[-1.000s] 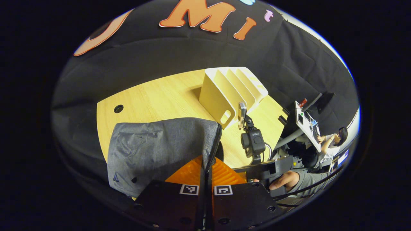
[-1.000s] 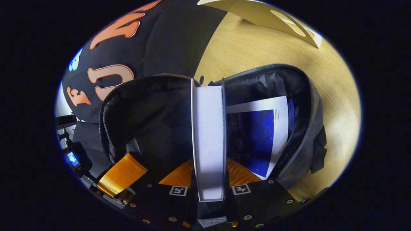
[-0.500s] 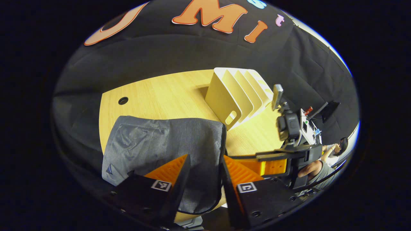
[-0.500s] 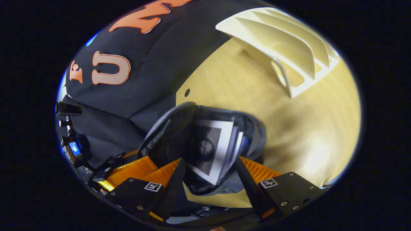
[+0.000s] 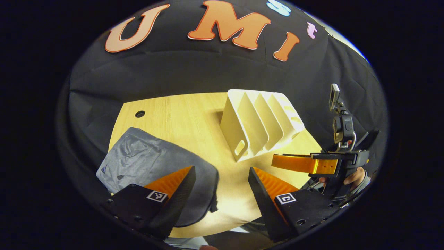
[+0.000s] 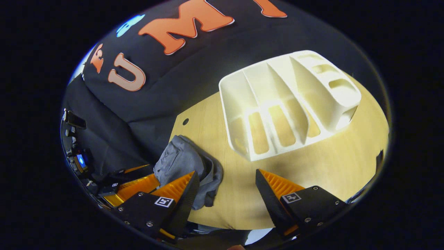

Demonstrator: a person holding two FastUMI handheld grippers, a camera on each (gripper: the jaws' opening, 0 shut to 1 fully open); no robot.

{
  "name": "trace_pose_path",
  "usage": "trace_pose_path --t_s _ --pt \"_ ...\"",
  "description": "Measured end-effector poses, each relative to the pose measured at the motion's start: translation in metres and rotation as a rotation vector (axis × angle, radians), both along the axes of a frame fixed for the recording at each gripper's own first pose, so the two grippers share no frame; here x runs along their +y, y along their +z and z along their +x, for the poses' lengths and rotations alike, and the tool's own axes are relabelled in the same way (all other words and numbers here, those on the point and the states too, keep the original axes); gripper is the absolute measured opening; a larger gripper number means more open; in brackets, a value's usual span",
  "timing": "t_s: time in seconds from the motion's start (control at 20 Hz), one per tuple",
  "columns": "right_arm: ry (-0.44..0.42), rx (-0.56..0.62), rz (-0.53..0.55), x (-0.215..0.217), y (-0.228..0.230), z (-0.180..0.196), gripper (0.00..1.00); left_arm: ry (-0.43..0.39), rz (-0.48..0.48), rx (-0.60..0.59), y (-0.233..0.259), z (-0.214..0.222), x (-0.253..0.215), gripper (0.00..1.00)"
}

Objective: Open the schoolbag, grab two books from the bookshelf and put them into the schoolbag.

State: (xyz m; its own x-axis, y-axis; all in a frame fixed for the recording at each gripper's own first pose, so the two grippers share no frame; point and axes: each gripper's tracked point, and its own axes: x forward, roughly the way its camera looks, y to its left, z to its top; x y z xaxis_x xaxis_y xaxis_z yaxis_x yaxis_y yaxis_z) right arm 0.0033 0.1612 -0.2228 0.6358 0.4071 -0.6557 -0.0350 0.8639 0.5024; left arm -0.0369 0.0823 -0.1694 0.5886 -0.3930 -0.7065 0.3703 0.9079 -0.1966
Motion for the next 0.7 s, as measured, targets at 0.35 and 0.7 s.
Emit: trace_pose_path --t_s 0.35,0.7 --pt "-0.009 -0.264 -0.160 -0.083 0.089 0.020 0.97 0.124 -0.008 -0.279 0.083 0.004 -0.075 0.99" --pt "-0.037 -0.581 -0.330 -0.156 0.172 0.035 0.97 0.280 -0.099 -0.521 0.148 0.001 -0.132 0.98"
